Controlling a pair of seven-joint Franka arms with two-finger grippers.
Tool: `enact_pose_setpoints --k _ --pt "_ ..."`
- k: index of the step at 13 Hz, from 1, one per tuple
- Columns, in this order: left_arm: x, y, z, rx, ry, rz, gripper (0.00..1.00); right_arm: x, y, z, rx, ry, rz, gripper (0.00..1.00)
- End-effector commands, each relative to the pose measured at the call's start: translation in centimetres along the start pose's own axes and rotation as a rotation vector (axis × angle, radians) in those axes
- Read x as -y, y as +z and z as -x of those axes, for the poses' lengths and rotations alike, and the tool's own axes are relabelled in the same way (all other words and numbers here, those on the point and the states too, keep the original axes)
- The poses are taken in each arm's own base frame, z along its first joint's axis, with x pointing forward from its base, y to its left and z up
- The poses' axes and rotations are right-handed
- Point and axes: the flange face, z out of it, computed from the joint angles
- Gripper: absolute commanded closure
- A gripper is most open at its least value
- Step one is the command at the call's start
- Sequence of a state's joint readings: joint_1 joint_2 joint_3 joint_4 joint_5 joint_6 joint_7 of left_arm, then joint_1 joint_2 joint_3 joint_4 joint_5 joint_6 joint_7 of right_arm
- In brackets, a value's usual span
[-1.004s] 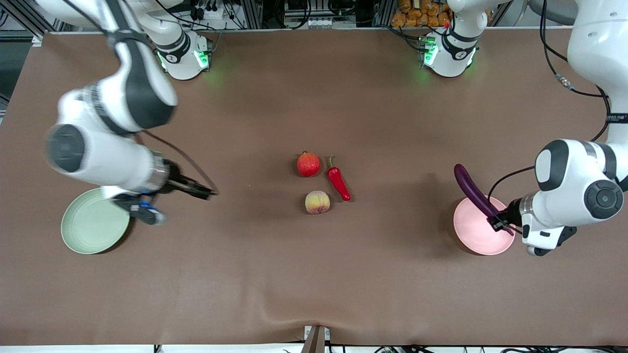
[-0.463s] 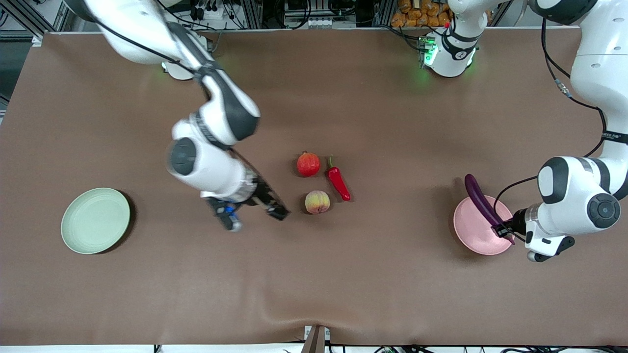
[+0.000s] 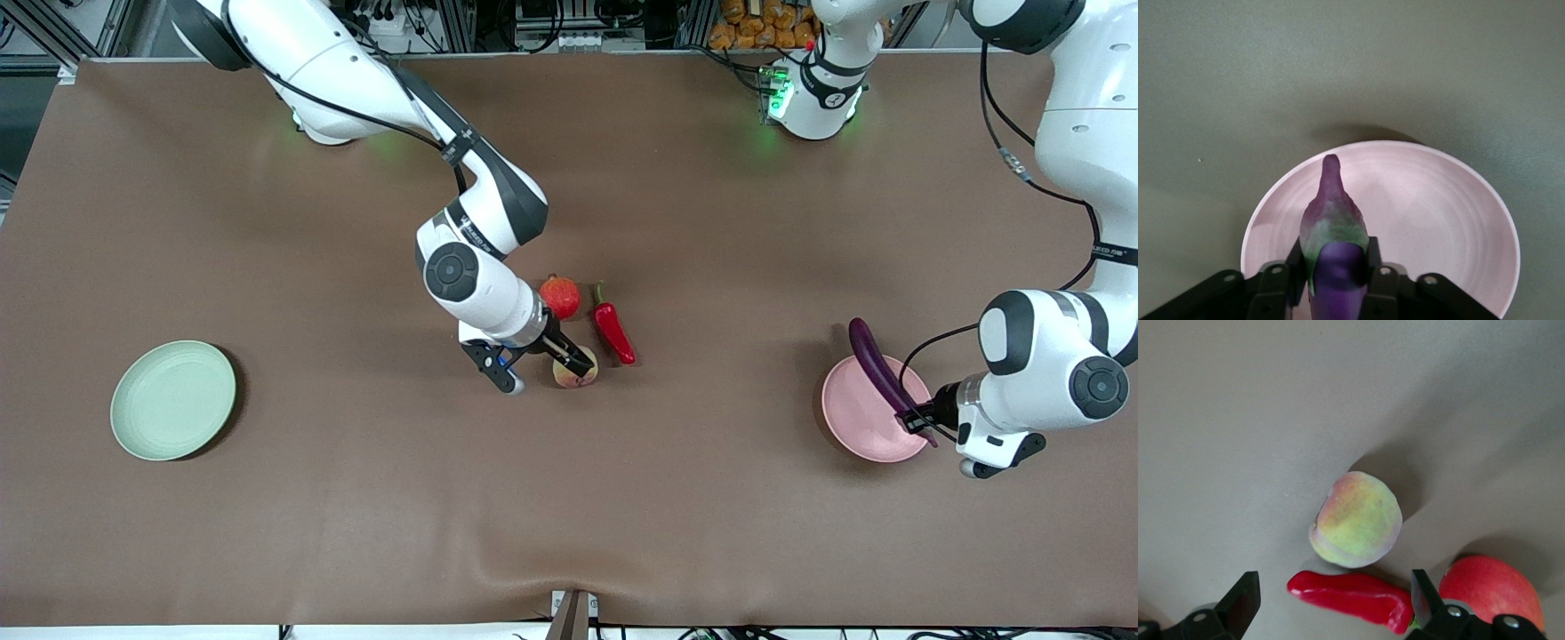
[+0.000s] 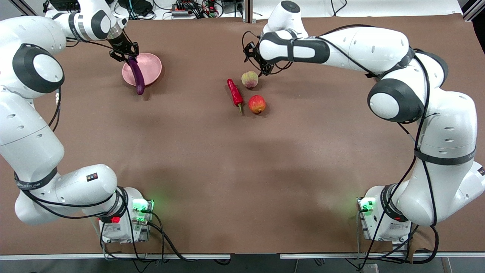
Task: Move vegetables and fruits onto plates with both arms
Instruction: 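Lower the eggplant onto the pink plate while the right gripper reaches the peach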
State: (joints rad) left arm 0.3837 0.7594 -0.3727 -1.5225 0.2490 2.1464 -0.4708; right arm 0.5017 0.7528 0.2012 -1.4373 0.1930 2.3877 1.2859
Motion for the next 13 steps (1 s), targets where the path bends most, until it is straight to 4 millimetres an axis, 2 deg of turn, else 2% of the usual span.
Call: enact_pose_setpoints --k 1,4,10,11,13 --pt "0.1 -0.2 -0.5 -0.012 0.019 -0.006 0.0 0.8 1.2 -0.6 -0.037 0.004 -0.047 0.0" --pt "0.4 -1.9 -0.7 -0.036 0.014 -0.008 0.0 0.5 3.4 -1.2 -0.058 0.001 -0.078 0.0" --pt "-1.9 -7.5 1.6 -0.024 0.031 -0.03 0.0 -0.5 6.1 -0.2 -0.083 -0.034 -0.037 0.0" --pt "-2.7 -8.5 2.4 -0.01 0.031 -0.035 0.0 -0.6 6.6 0.2 -0.085 -0.036 -0.029 0.0" --pt "-6.2 -9.3 5.0 0.049 -0.05 -0.041 0.0 -1.0 7.5 0.1 -0.092 -0.048 -0.014 0.0"
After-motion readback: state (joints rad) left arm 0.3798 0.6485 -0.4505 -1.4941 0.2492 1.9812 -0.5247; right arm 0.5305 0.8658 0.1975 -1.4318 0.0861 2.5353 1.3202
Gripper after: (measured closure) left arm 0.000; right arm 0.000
